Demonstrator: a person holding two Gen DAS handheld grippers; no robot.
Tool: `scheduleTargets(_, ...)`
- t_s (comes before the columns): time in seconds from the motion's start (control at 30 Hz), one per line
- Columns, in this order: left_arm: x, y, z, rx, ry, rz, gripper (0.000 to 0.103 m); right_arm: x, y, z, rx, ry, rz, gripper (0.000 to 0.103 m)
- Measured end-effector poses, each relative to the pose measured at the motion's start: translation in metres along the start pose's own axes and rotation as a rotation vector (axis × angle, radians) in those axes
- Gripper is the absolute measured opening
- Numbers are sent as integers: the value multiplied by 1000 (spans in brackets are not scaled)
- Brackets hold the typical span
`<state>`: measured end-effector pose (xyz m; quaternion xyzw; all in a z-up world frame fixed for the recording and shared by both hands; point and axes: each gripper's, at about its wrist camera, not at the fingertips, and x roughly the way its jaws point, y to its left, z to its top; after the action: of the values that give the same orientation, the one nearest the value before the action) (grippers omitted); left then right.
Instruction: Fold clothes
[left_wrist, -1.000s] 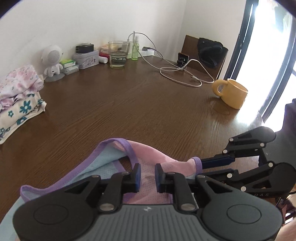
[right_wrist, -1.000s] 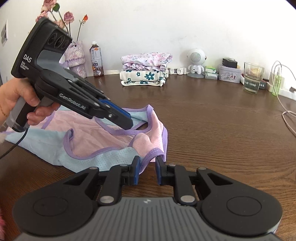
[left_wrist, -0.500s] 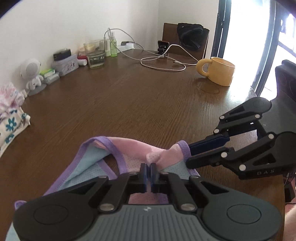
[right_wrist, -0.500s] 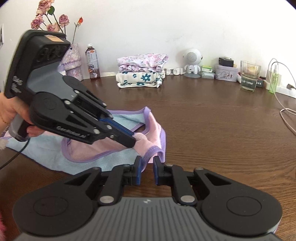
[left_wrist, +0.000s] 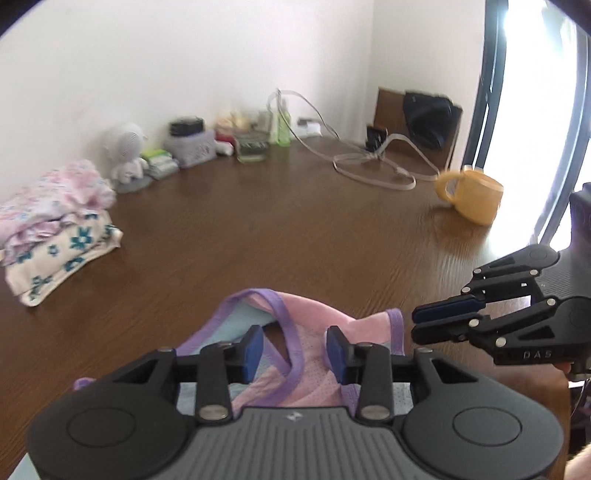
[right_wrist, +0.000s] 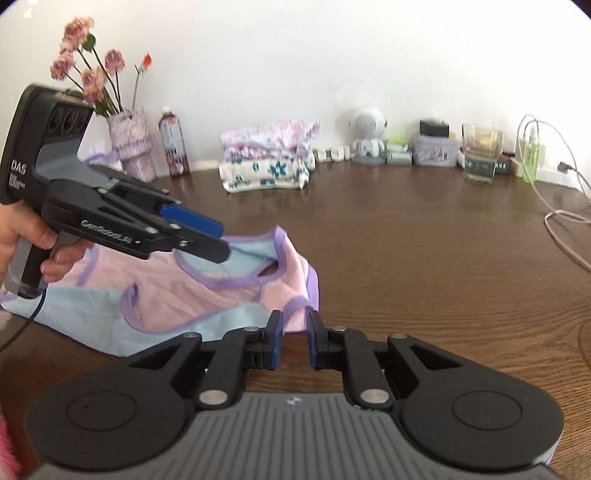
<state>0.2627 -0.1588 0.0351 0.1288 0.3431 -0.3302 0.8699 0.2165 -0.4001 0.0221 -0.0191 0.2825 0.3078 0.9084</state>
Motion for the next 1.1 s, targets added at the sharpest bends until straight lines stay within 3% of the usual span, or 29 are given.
scheduleTargets(0.13,-15,-7,-19,18,10,19,32,-1,14,2,-33,-10,68,13)
scheduleTargets(0.27,-30,-13,-38,37,20,37,8,22,36,1,-82,40,115,13)
scheduleTargets(0.43,-49,-22,-63,59,33,60,8,37,61,2,-160,76,172,13)
scheduleTargets(0.57,-56,-23,-80,61,51,76,8,49,63,-1,-193,124,146,13)
scheduleTargets(0.8,-61,-3,-90,-46,-2,13,9,46,61,-1,-201,128,114,13)
scheduleTargets(0.93,-76,11,-93,-123,-43,-3,13,38,57,11,-160,74,99,14)
scheduleTargets(1.1,-84,32,-102,-217,-35,34,14,46,43,13,-112,93,7,14)
